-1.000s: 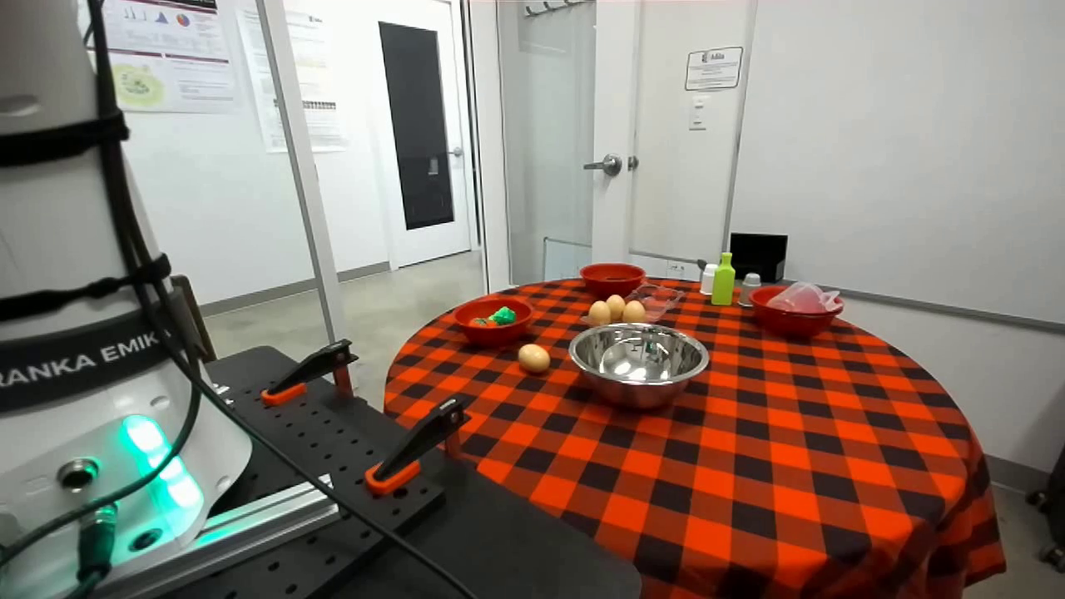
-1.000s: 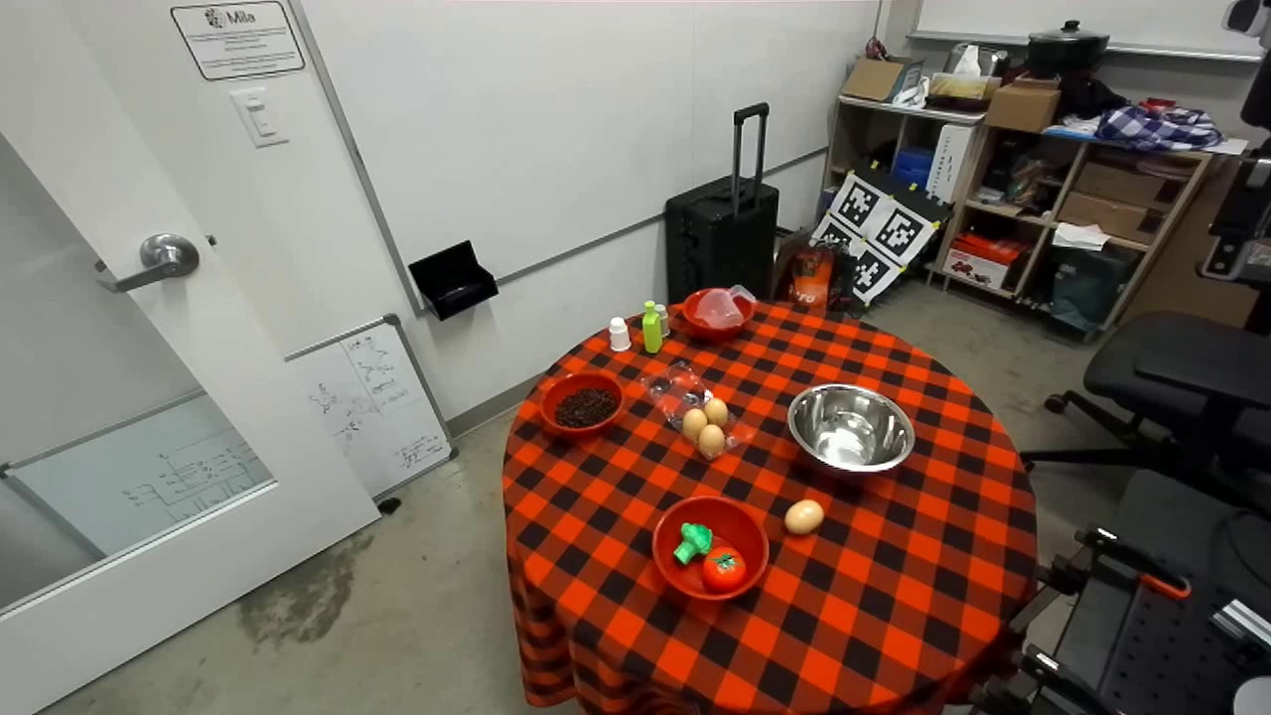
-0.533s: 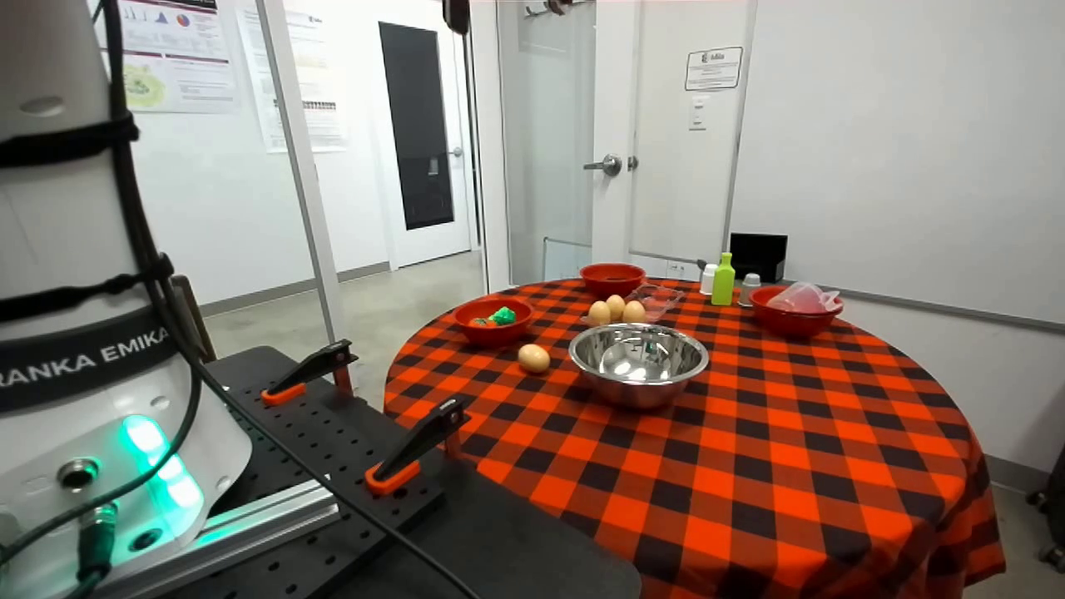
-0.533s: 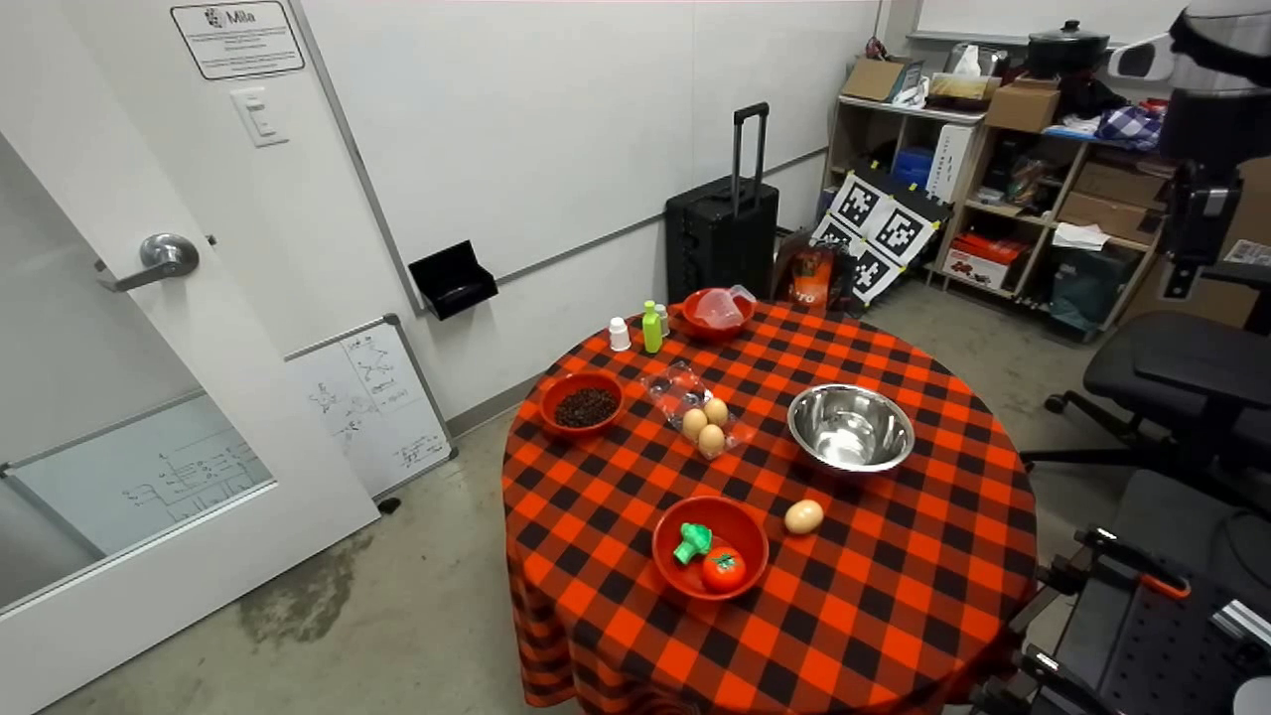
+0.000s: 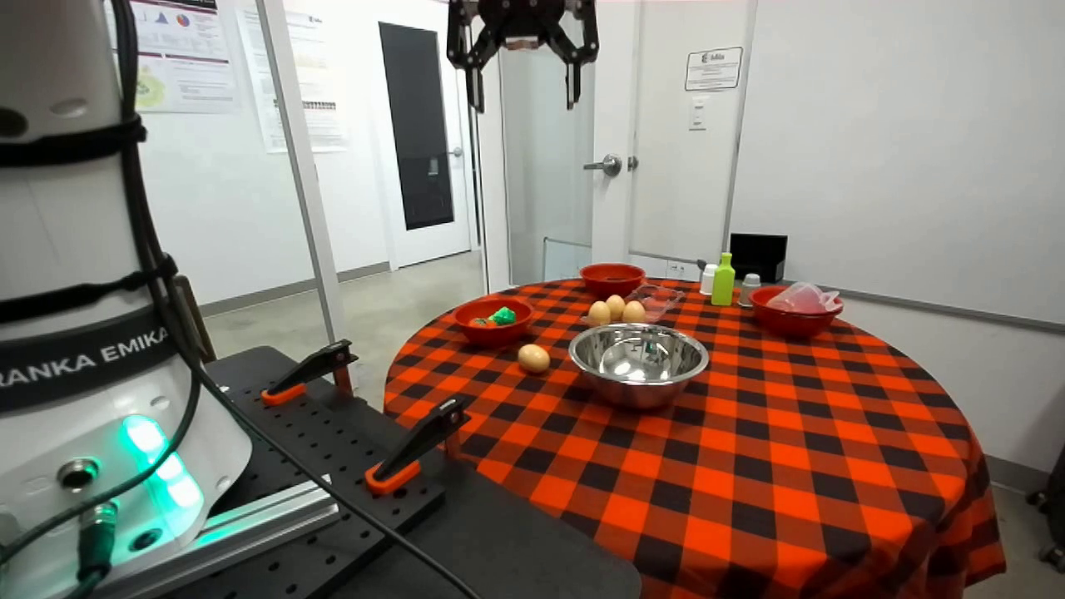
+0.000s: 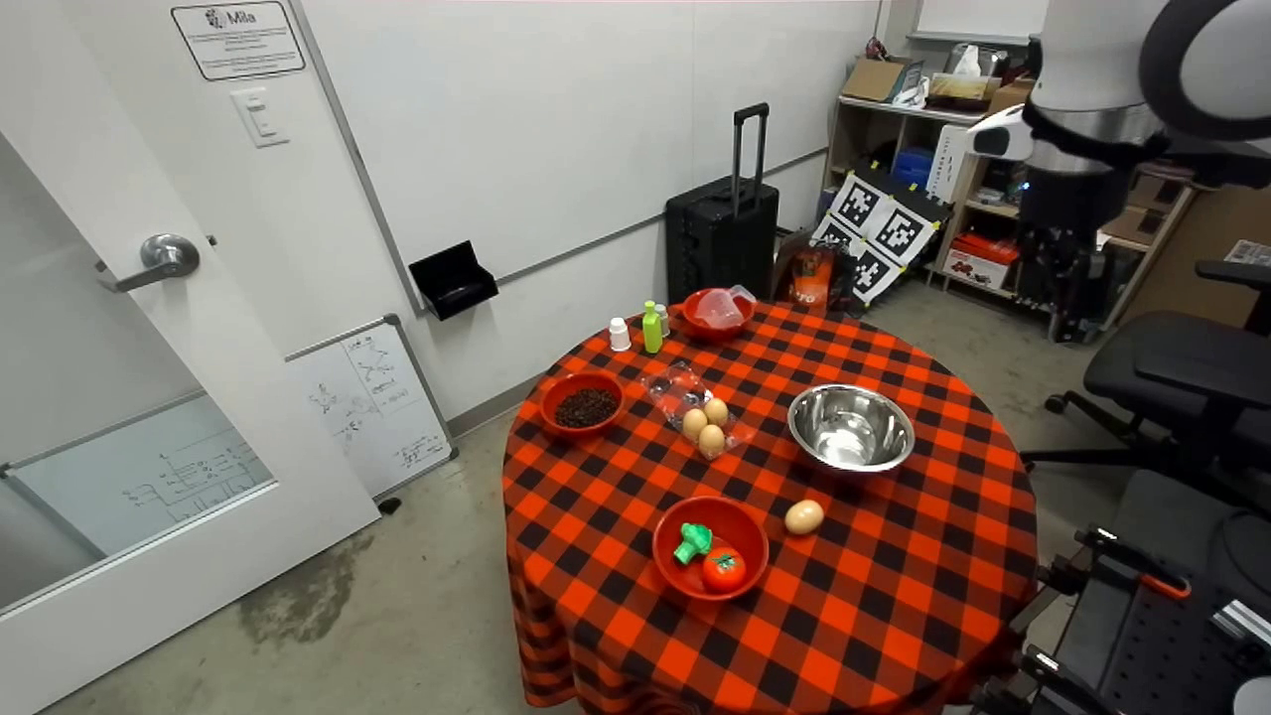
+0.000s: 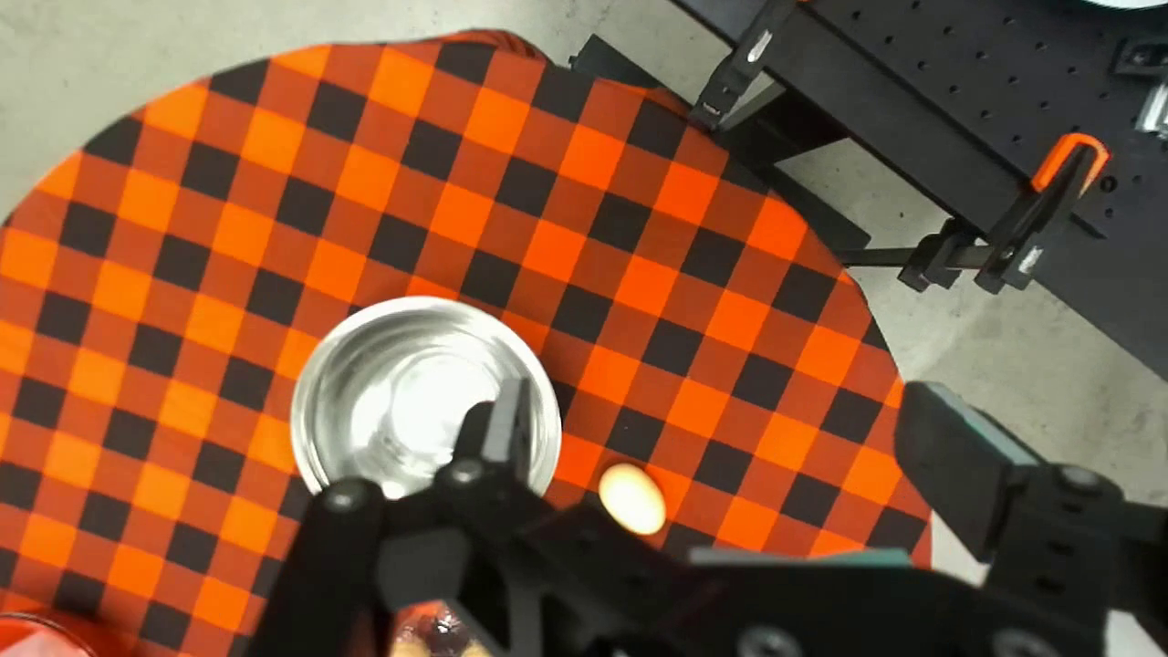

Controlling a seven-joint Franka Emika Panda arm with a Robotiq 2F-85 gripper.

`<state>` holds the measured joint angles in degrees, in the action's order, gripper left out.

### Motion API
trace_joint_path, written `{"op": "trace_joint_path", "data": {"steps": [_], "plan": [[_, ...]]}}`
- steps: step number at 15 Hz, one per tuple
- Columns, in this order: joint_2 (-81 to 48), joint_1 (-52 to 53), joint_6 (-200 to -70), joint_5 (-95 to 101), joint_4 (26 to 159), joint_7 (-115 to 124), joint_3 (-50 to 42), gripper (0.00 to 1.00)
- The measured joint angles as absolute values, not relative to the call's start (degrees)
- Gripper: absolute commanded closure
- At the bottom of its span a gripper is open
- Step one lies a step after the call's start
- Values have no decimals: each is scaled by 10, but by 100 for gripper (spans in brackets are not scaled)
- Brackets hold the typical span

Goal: Put the egg in the red bowl

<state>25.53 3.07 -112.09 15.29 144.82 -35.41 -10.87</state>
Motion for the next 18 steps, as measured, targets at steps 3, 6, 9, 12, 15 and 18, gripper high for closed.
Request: {"op": "trace_joint_path", "data": {"steps": [3, 6, 9, 12, 15, 18], "plan": [[203, 49, -1183, 153, 1450, -406, -92, 0], [149, 60, -1255, 151, 1451, -463, -74, 0], [87, 65, -1330, 145, 1449, -531, -57, 0], [19, 65, -1390, 118, 1436, -610, -40, 0], [-51, 59, -1417, 86, 1405, -669, -18, 0], [-114, 46, -1418, 80, 1364, -680, 4, 0]]}}
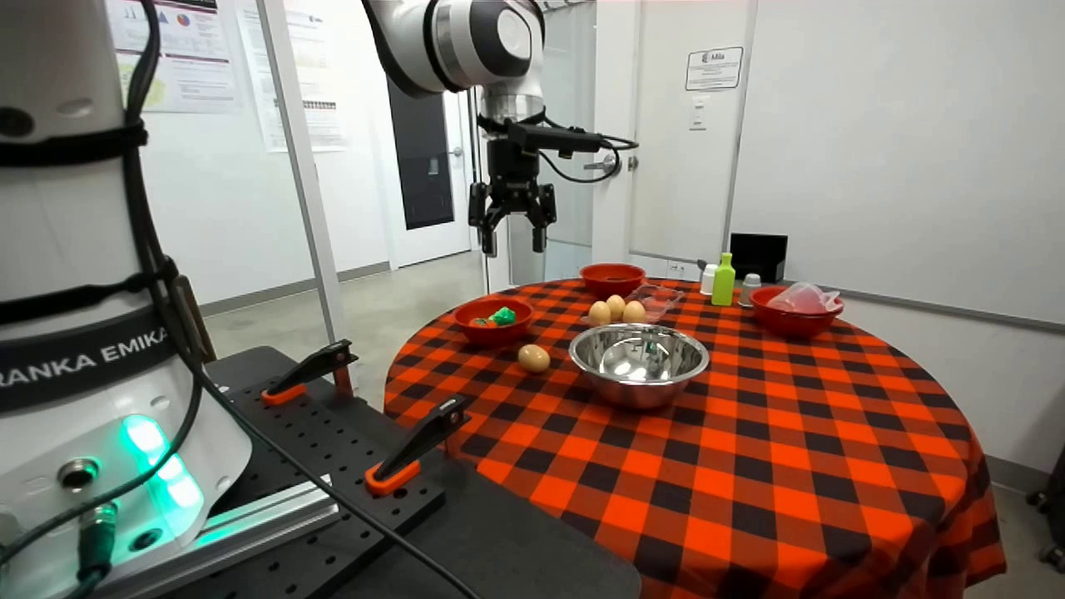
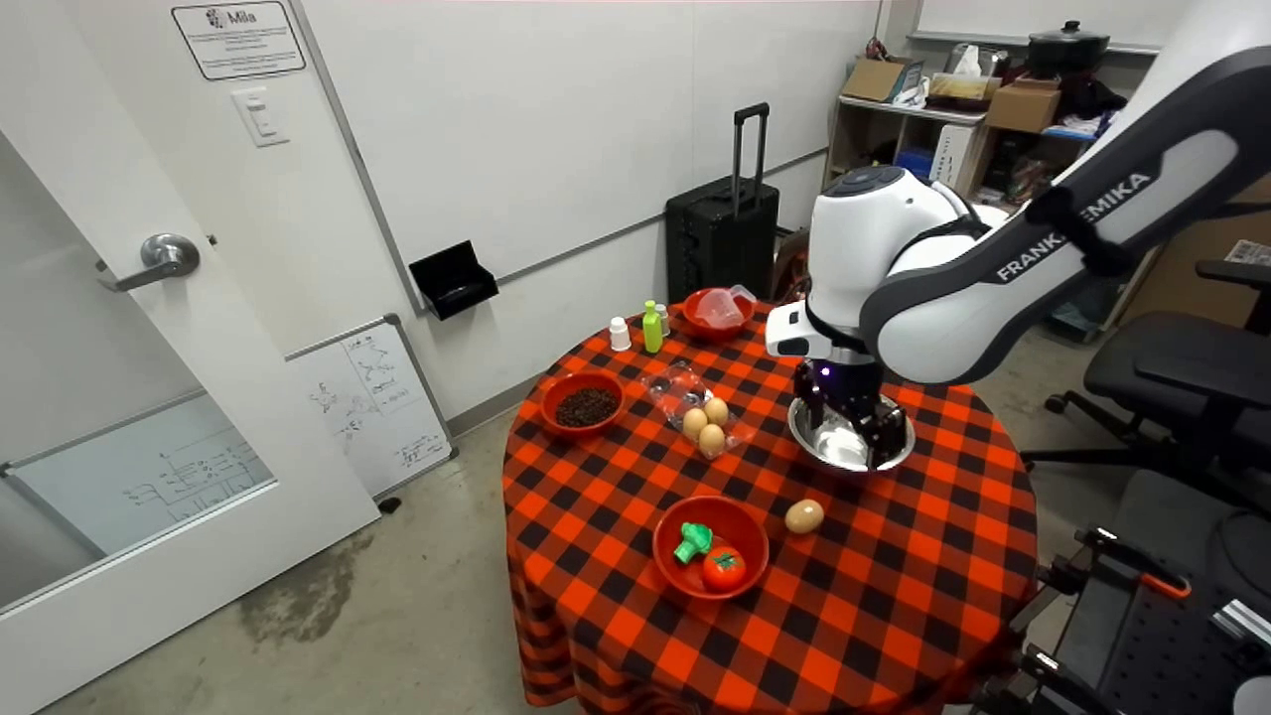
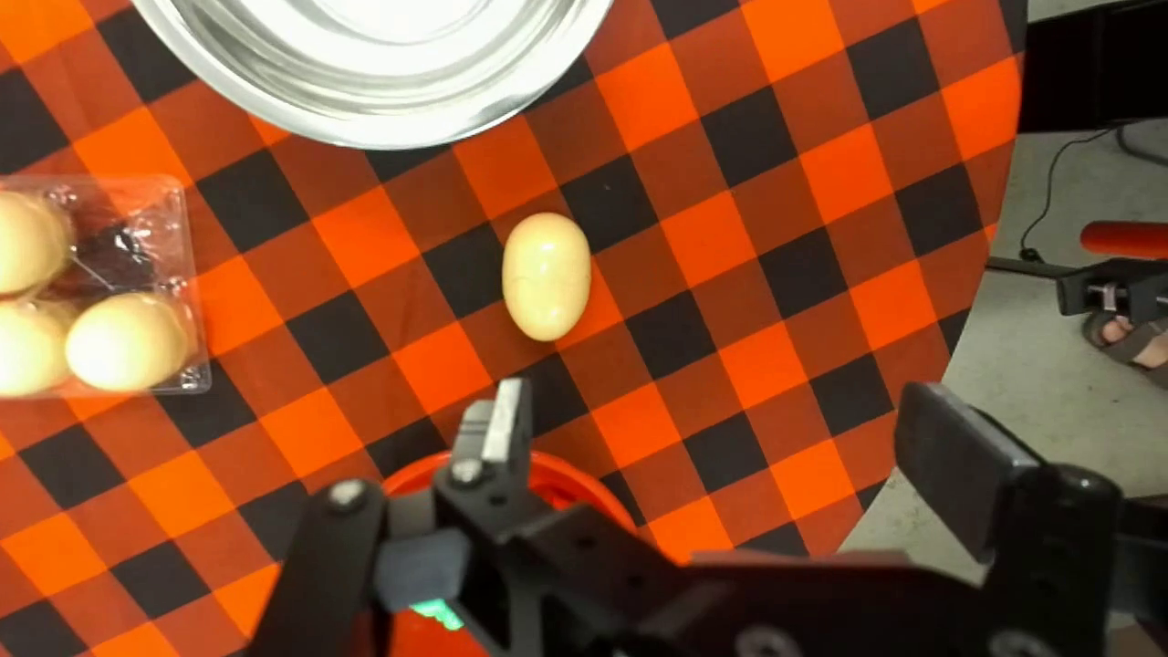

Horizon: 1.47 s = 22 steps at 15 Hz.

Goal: Put the egg in the red bowl

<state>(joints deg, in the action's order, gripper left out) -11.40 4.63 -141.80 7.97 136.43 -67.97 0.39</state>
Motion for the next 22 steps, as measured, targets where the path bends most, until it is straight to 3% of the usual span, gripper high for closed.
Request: {"op": "trace_joint_path", "data": {"steps": [22], "plan": [[-383, -14, -1418, 97, 1191, -654, 30, 0]]}}
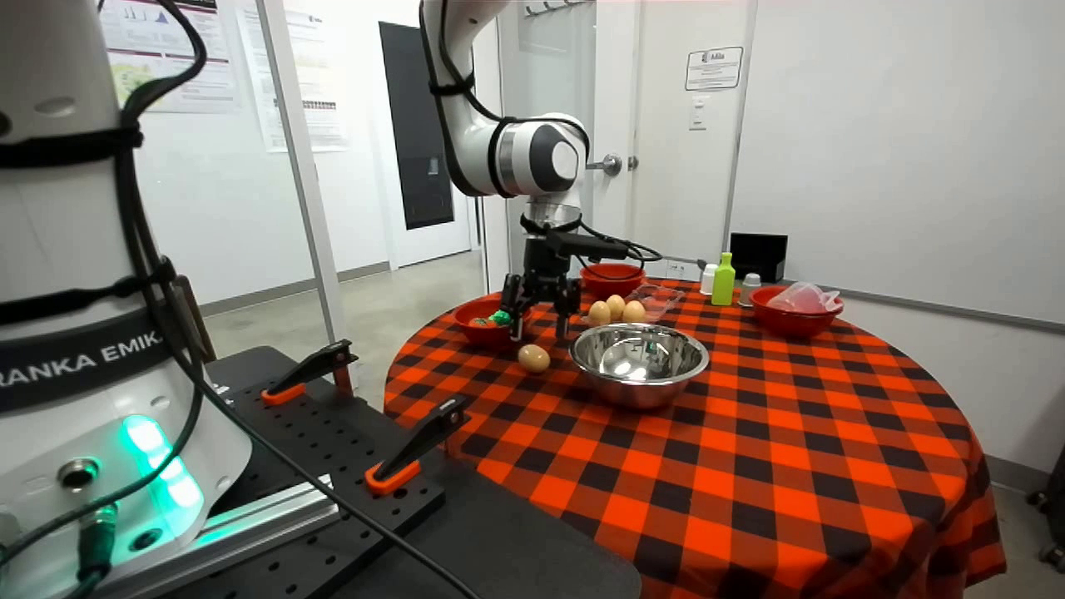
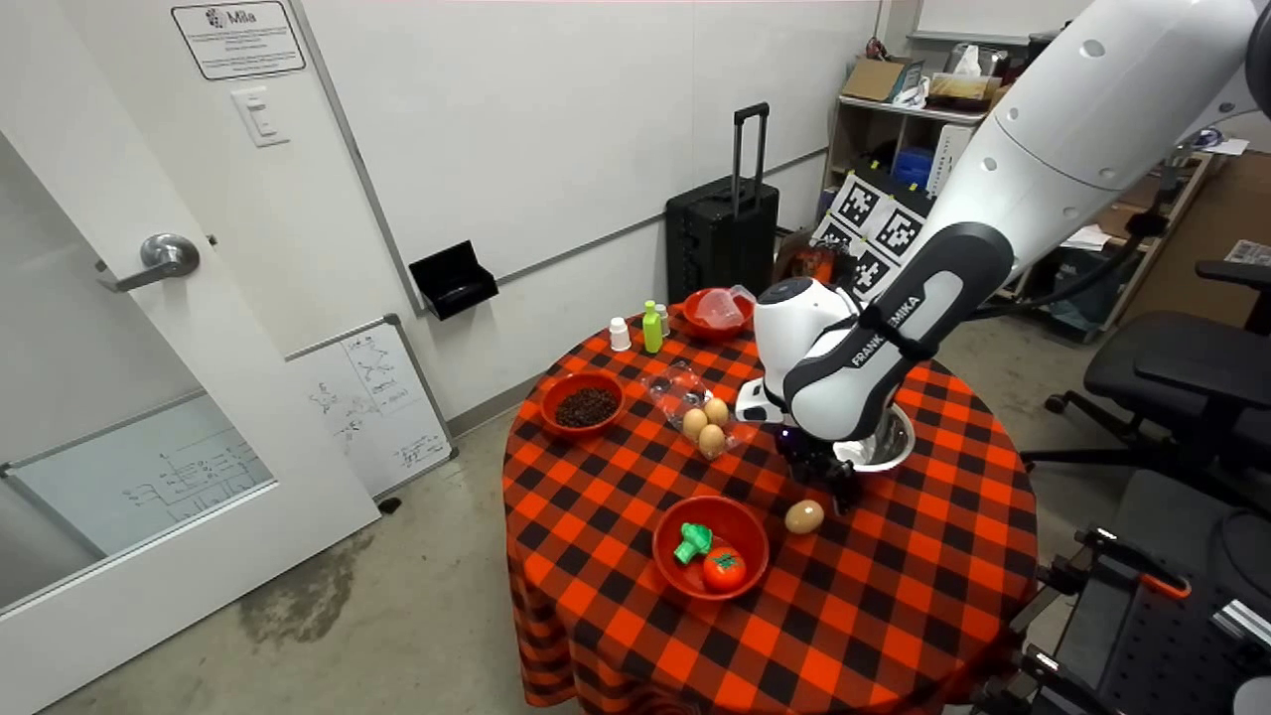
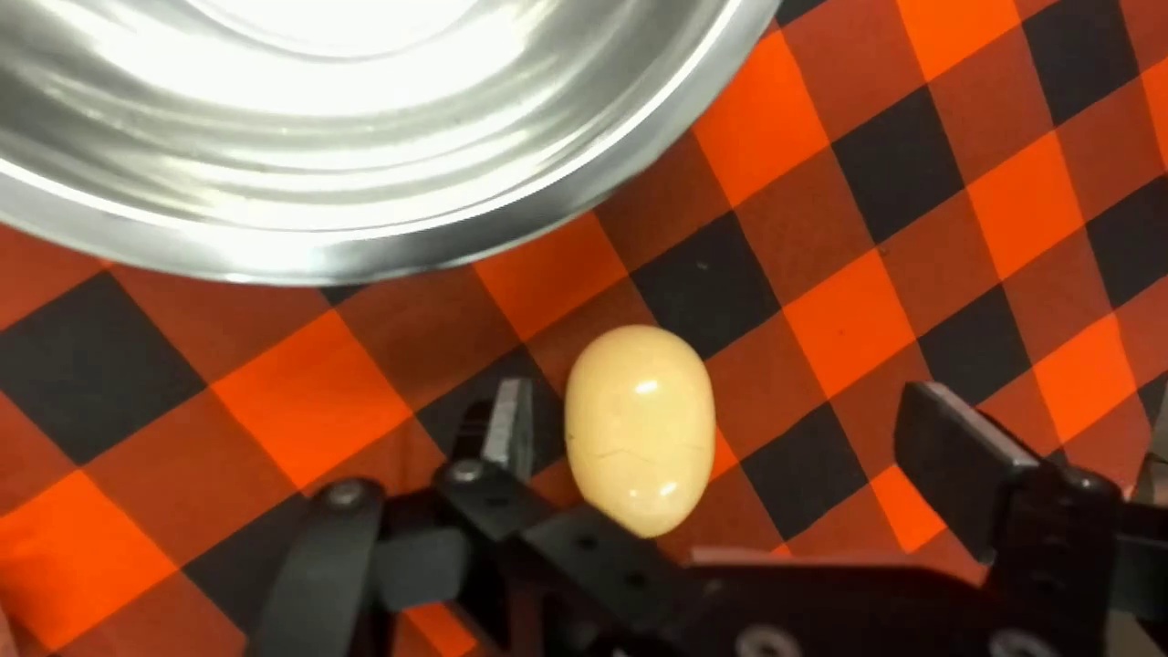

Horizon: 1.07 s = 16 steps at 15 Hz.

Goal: Put the egg in the red bowl

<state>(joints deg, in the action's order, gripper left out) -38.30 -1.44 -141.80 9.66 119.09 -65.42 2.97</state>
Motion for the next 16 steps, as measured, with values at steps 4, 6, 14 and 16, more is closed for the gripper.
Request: {"op": "trace_joint_path", "data": {"steps": [4, 6, 14, 16], "plan": [[-405, -14, -1418, 107, 1167, -652, 30, 0], [-416, -13, -1418, 111, 1159, -651, 31, 0], [-455, -13, -1418, 116, 1129, -648, 34, 0], [-456, -13, -1418, 116, 1127, -642, 35, 1]]}}
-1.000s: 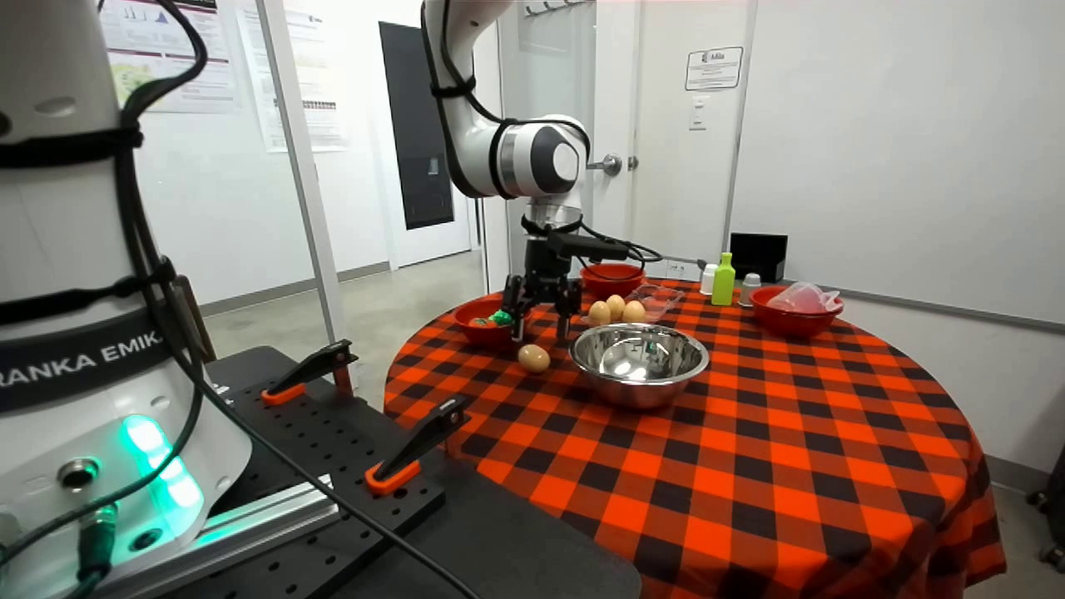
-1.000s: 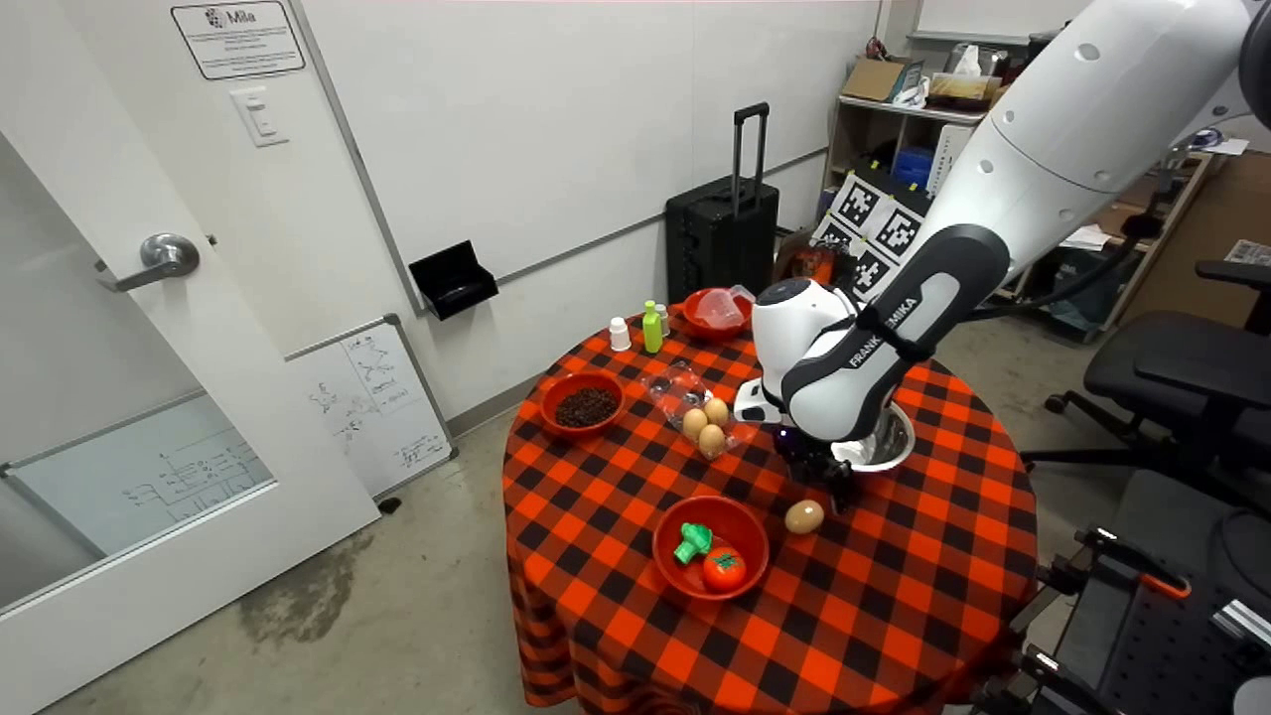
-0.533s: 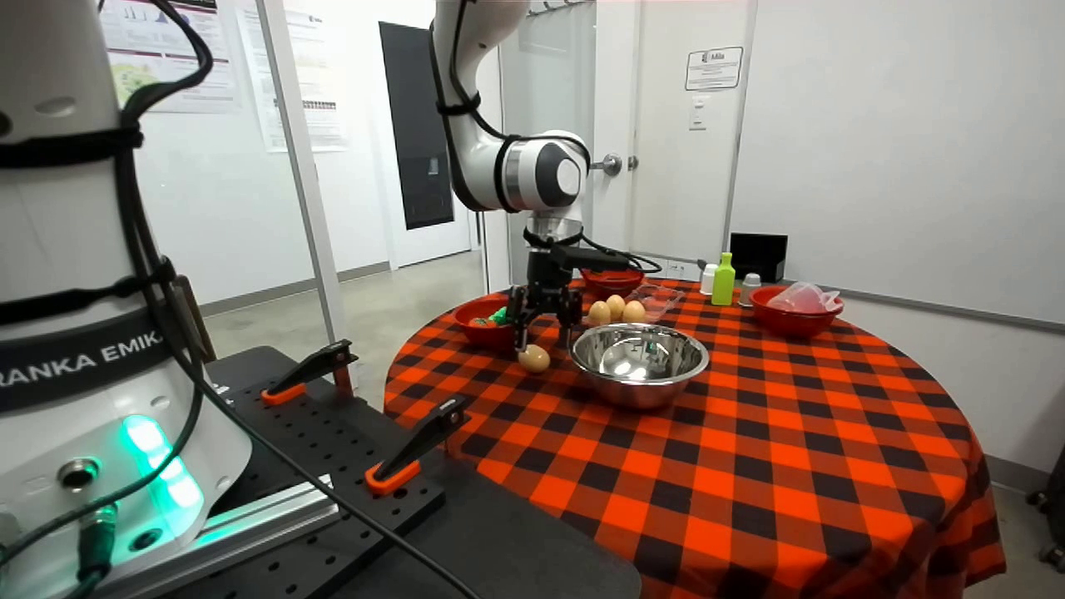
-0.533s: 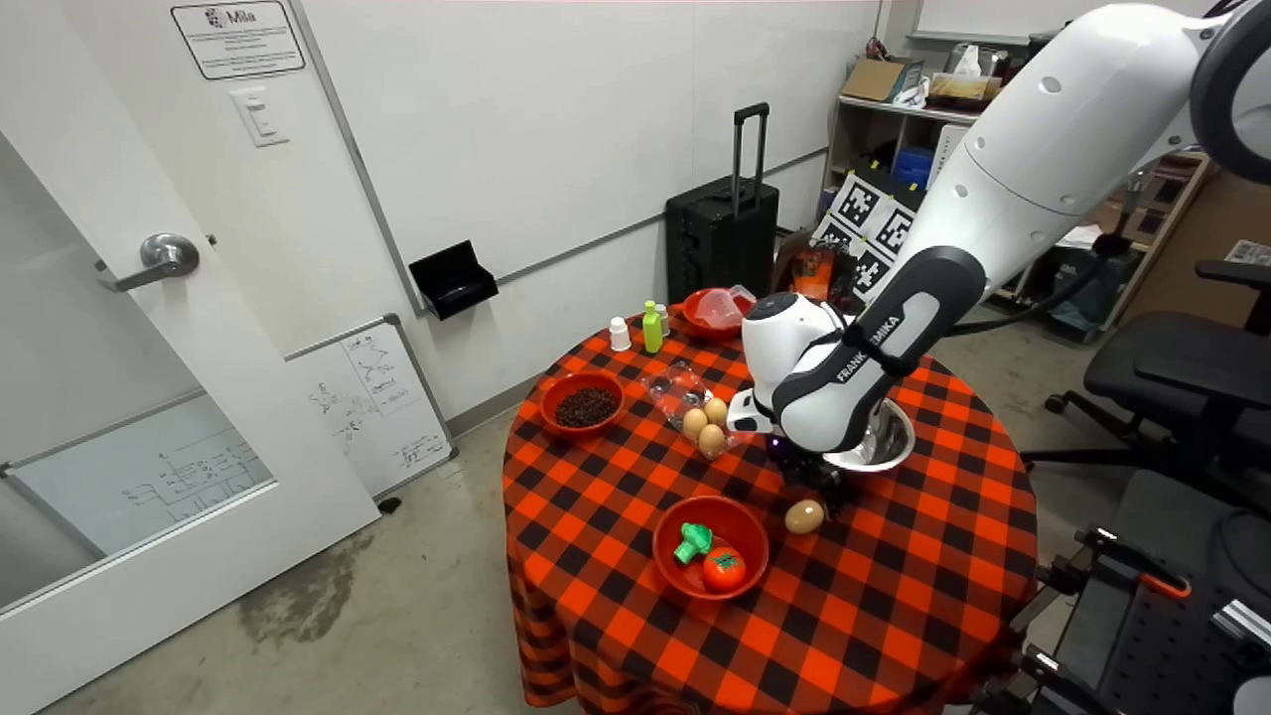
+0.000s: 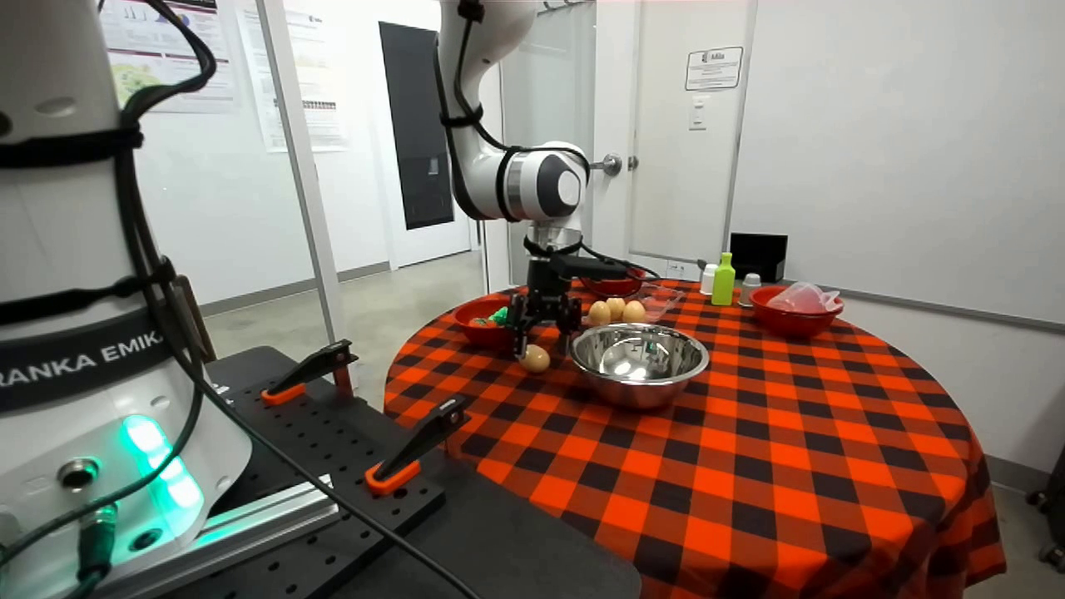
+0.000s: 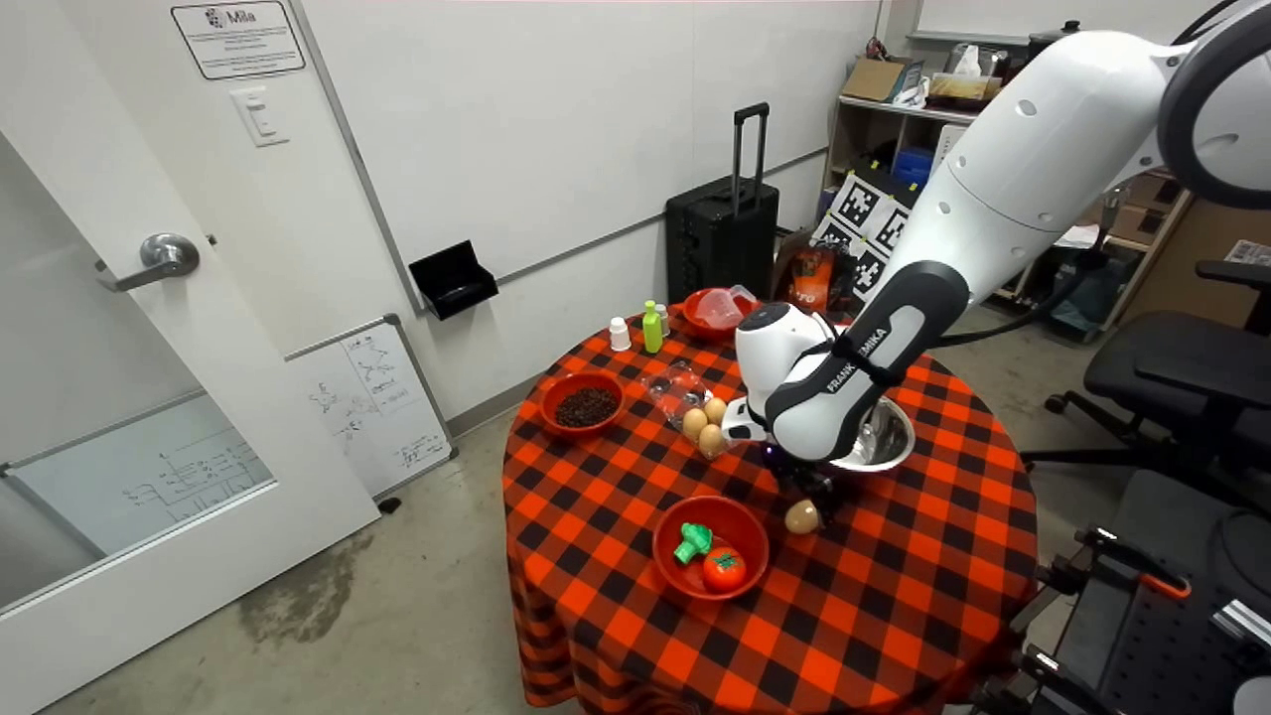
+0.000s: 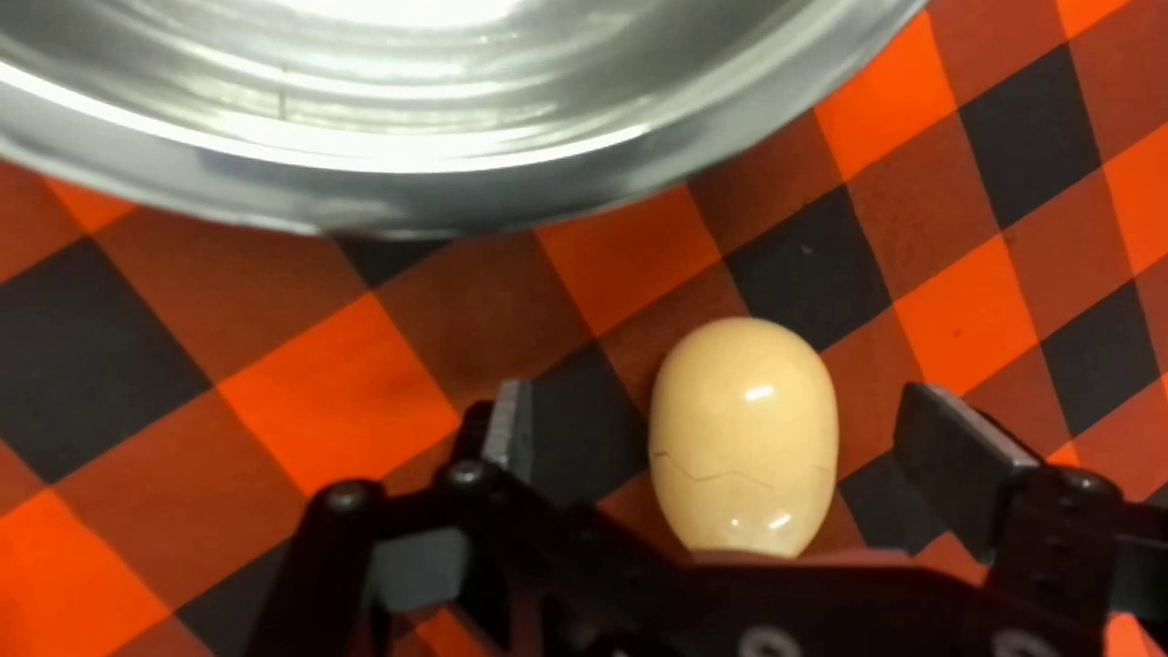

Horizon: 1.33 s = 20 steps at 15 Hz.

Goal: Put the egg in the red bowl

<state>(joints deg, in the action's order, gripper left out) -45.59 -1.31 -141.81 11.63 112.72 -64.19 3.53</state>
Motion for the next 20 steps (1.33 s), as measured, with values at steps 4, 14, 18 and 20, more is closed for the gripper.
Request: {"op": "trace_joint_path", "data": {"steps": [4, 14, 18, 20], "plan": [[-456, -13, -1418, 116, 1127, -632, 36, 25], [-464, -16, -1416, 116, 1127, -616, 36, 77], [-457, -19, -1414, 116, 1131, -610, 36, 77], [-438, -21, -1404, 116, 1140, -607, 35, 77]]}}
